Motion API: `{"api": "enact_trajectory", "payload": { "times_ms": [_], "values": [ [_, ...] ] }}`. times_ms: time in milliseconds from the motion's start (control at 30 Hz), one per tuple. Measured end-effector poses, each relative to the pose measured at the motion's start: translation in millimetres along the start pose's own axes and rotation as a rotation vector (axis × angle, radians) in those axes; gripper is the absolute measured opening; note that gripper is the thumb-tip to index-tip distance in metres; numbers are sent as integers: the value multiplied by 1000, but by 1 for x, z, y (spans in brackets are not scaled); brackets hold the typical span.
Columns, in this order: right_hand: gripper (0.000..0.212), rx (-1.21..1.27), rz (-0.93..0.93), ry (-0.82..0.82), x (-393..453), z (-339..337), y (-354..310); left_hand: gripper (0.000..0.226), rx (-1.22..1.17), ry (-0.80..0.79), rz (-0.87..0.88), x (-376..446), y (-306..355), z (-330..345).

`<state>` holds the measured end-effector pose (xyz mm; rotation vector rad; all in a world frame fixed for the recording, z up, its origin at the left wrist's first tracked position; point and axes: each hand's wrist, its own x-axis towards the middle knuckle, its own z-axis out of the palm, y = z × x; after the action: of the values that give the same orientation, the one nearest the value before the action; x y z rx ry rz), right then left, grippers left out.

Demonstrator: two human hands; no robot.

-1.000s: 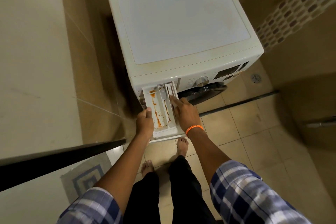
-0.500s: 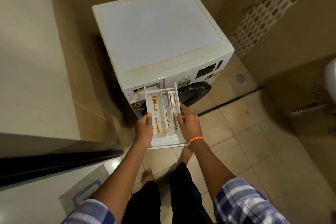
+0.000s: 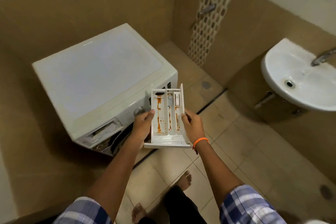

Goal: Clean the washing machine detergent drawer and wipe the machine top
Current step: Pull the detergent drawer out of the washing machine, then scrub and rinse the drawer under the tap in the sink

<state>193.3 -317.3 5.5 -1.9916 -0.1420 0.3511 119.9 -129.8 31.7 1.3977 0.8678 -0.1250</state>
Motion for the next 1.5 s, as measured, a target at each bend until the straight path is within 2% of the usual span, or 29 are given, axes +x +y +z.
{"api": "enact_trajectory", "payload": {
  "times_ms": [200, 567, 767, 900, 1033, 1100, 1200, 1233, 1333, 1367, 1500],
  "values": [
    [26, 71, 53, 154, 52, -88, 17, 15, 86, -142, 65, 38, 64, 103],
    [29, 161, 158, 682, 116, -248, 36, 39, 211, -216, 226, 85, 126, 290],
    [32, 174, 227, 894, 161, -306, 48, 67, 257, -375, 110, 115, 139, 366],
    [19, 222, 274, 990, 194, -339, 60, 51, 262, -523, 79, 151, 157, 421],
    [22, 306, 332, 1127, 219, -370, 68, 49, 271, -630, 68, 176, 181, 480],
    [25, 313, 350, 1187, 229, -386, 72, 57, 305, -675, 71, 187, 189, 509],
    [25, 319, 376, 1271, 235, -410, 75, 90, 397, -696, 116, 200, 197, 548],
    [25, 321, 384, 1295, 237, -419, 78, 84, 427, -718, 127, 199, 200, 559],
    [28, 350, 411, 1335, 243, -443, 81, 37, 452, -773, 138, 200, 205, 594],
    [29, 364, 415, 1345, 246, -451, 86, 34, 453, -793, 132, 199, 208, 605],
    [30, 465, 437, 1339, 254, -478, 102, 44, 472, -836, 136, 201, 208, 646]
  ]
}}
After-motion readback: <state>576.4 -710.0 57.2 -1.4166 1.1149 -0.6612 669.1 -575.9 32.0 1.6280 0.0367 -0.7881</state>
